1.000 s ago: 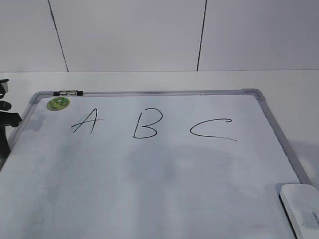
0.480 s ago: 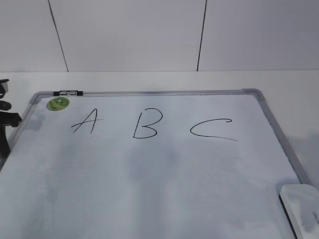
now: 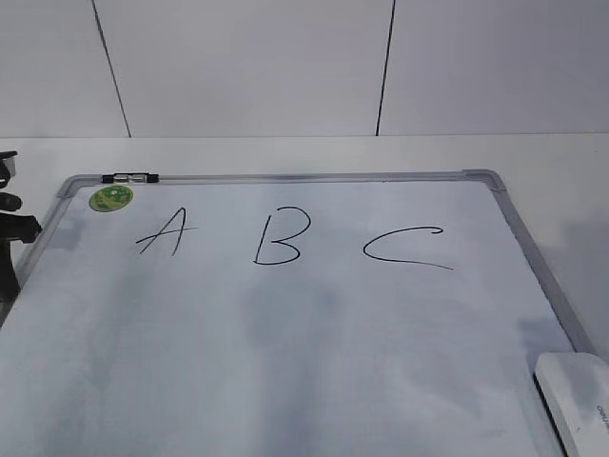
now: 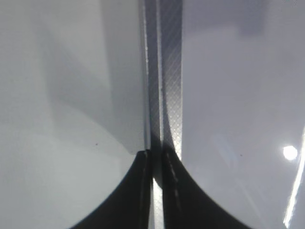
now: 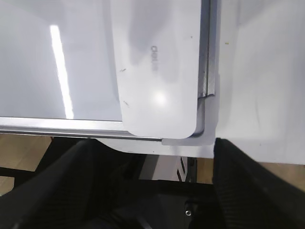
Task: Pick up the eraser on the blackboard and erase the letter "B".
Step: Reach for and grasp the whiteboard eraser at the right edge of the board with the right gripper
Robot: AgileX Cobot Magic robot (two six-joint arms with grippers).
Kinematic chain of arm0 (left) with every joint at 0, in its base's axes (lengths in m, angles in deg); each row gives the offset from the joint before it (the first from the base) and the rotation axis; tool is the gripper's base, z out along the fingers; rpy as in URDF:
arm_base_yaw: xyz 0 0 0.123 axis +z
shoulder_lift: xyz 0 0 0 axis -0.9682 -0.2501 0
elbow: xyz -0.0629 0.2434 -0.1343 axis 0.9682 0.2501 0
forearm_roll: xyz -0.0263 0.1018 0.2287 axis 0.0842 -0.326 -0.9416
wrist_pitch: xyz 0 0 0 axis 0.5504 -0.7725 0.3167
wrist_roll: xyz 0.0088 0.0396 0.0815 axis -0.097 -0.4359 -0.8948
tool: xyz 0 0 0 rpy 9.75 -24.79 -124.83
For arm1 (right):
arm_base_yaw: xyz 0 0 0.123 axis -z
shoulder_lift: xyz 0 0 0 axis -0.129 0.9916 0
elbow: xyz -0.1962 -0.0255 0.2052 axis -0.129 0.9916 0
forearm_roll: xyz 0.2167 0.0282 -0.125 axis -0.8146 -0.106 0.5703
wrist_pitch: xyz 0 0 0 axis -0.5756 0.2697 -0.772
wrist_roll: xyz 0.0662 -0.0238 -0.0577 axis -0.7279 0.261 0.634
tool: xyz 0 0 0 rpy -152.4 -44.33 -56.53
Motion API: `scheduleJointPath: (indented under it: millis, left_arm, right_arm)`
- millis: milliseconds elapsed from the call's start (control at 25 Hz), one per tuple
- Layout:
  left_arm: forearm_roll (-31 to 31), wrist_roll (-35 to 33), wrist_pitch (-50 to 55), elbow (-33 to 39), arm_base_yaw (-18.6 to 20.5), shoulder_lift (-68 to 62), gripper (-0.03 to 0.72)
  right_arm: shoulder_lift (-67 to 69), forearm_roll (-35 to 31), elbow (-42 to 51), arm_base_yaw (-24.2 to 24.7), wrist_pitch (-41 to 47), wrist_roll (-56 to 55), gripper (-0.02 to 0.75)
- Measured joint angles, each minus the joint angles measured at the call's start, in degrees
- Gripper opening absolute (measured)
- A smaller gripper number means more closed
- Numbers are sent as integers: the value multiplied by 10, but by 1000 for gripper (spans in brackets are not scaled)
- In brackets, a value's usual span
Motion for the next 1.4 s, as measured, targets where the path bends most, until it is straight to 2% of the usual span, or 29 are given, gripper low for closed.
scheduleJointPath:
  millis: [280, 520, 1040, 1400]
  left_arm:
    - [0, 0, 0, 0, 0, 0, 18]
    - [0, 0, 0, 0, 0, 0, 18]
    - [0, 0, 1, 0, 0, 0, 18]
    - [0, 0, 1, 0, 0, 0, 17]
  right_arm:
    - [7, 9, -6, 0, -20, -10, 592]
    - [65, -16, -6, 0, -53, -15, 654]
    - [188, 0, -13, 0, -103, 13, 660]
    - [189, -15, -17, 0, -106, 36, 533]
